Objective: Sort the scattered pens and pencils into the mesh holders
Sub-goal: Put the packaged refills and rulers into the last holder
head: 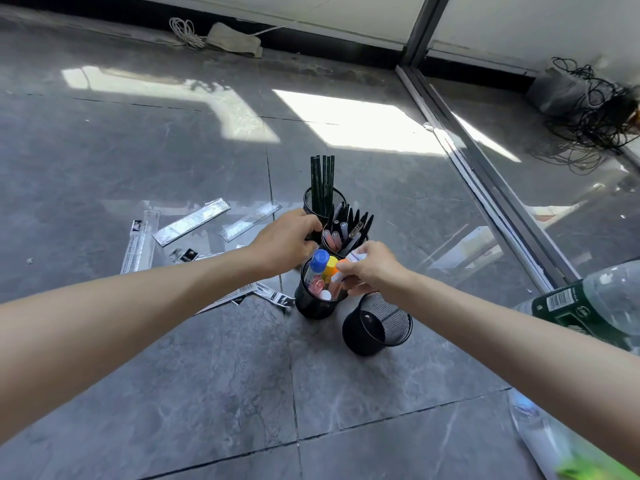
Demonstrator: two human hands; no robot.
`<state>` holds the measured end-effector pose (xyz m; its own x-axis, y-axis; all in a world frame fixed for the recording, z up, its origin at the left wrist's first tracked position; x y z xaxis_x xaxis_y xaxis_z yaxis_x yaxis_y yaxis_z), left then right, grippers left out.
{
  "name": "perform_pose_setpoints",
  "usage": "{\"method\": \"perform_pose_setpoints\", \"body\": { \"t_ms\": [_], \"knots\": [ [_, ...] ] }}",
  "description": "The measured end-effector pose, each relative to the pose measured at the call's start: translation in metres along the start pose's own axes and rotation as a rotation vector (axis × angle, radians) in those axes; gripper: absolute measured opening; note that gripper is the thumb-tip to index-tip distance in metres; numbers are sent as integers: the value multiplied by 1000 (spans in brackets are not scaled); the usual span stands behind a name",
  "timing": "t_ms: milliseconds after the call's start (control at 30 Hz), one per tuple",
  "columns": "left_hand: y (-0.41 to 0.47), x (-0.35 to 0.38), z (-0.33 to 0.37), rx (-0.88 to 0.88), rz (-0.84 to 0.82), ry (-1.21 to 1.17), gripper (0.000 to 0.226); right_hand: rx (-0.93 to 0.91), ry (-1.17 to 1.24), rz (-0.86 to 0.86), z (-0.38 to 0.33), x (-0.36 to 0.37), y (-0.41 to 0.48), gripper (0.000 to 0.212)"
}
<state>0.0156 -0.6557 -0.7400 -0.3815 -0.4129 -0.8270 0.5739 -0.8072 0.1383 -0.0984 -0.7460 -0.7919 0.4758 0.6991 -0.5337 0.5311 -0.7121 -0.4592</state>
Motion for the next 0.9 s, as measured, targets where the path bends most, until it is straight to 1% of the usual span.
{"method": "perform_pose_setpoints", "body": {
  "t_ms": [100, 167, 333, 433, 500, 567, 633, 700, 800, 900],
  "knots": [
    [-2, -1, -5, -10, 0, 12, 31, -130, -198, 98, -5, -6, 1, 35],
    [-2, -2, -8, -12, 2, 17, 30, -183, -267, 123, -9, -7, -1, 37],
    [-3, -2, -15, -17, -1, 23, 31, -348, -461, 72, -24, -1, -9, 47],
    [-3, -1, -21, -22, -6, 34, 31, -473, -548, 32, -31, 7, -16, 48],
    [-4, 1, -25, -23, -15, 46, 31, -545, -575, 18, -34, 12, -21, 55],
    [-5, 1, -27, -21, -16, 65, 32, -574, -543, 21, -35, 14, -24, 58],
    [-5, 1, -30, -27, -19, 77, 33, -605, -528, 61, -38, 12, -26, 50],
    [-7, 4, -41, -51, -59, 108, 32, -627, -560, 146, -42, 8, -29, 38],
    [-18, 15, -71, -113, -204, 260, 23, -682, -616, 261, -51, 10, -41, 14],
    [-40, 20, -107, -175, -318, 383, 23, -807, -611, 302, -69, 22, -56, 14]
  ]
}}
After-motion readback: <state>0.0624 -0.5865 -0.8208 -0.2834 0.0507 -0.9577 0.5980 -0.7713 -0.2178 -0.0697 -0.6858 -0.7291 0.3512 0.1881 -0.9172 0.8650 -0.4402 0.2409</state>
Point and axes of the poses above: each hand's wrist, its own y-axis towards the middle knuckle, its own x-axis out of the palm, z = x × y, the point moved 10 cm from there along y, towards the middle knuckle, and after that the axes turned 9 degrees about z, right-handed, at the moved point
